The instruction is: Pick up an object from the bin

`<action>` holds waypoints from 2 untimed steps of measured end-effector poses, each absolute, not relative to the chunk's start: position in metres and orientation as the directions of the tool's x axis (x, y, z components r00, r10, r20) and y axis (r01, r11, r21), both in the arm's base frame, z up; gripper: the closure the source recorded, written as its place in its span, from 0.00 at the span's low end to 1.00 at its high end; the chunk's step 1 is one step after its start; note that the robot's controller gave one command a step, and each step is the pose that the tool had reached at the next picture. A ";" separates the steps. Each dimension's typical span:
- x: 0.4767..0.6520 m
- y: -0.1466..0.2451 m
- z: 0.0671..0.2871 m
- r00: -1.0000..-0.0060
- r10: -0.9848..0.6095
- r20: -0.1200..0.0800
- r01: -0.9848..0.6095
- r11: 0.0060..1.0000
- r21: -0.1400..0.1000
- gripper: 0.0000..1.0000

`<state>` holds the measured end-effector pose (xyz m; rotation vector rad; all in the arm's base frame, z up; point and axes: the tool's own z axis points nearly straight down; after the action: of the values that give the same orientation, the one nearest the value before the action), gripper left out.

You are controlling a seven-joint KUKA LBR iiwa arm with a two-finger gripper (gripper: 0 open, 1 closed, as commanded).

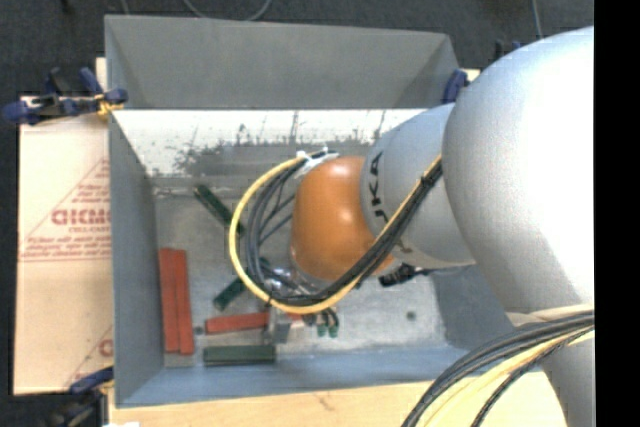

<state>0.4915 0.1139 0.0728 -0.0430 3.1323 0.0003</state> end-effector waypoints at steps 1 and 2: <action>0.552 0.117 0.193 -0.999 -0.033 -0.014 -0.034 0.999 0.002 1.00; 0.546 0.105 0.300 -0.999 -0.044 -0.013 -0.045 0.999 0.001 1.00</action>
Offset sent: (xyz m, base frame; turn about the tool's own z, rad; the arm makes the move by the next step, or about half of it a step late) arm 0.0561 0.0033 0.1147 -0.0052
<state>0.5464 0.1050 0.2995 -0.0696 3.1280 0.0020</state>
